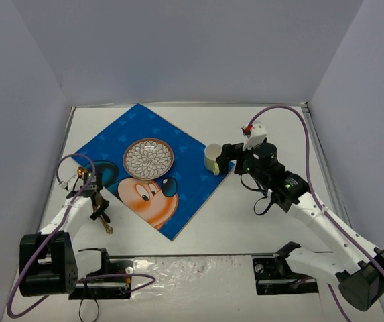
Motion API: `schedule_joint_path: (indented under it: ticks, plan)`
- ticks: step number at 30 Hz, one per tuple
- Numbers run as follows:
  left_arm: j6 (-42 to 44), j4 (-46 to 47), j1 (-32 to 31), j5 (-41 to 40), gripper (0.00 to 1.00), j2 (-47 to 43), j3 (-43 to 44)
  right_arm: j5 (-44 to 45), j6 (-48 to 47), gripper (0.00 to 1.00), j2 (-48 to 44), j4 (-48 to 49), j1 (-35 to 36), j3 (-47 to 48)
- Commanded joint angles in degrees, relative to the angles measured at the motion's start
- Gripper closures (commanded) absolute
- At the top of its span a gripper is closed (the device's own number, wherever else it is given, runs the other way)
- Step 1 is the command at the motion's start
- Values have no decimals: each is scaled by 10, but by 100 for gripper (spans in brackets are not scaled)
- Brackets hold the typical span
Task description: Set the dinner table for one person
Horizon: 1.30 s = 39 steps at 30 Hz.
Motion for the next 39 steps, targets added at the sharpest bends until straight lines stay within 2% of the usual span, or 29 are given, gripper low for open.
schedule_joint_path:
  ticks: [1,4,10,15,19,24,26,33,35,39]
  plan:
    - [3,7,23,14,90,13,-5,18,-12,1,-19,33,7,-2]
    - [4,2,29,13,100,6,-5,20,-13,1,-22,34,10,-4]
    - [13,-71,38,-6,100,-52,32,23,-17,1,-32,34,18,-5]
    - [86,-138,40,-41,100,-85,156,24,-18,1,-44,34,24,-8]
    - [200,-78,40,-6,100,-66,249,27,-21,1,-57,33,24,-6]
    - [345,-3,40,74,100,28,341,27,-30,1,-56,34,24,4]
    - [430,17,39,132,100,82,395,20,-39,0,-54,33,24,15]
    - [625,-3,31,257,100,245,545,39,-64,0,-44,33,22,40]
    - [663,-3,26,303,100,282,568,55,-68,0,-45,34,22,45]
    - [729,-10,8,344,100,352,603,86,-73,0,-37,34,20,55]
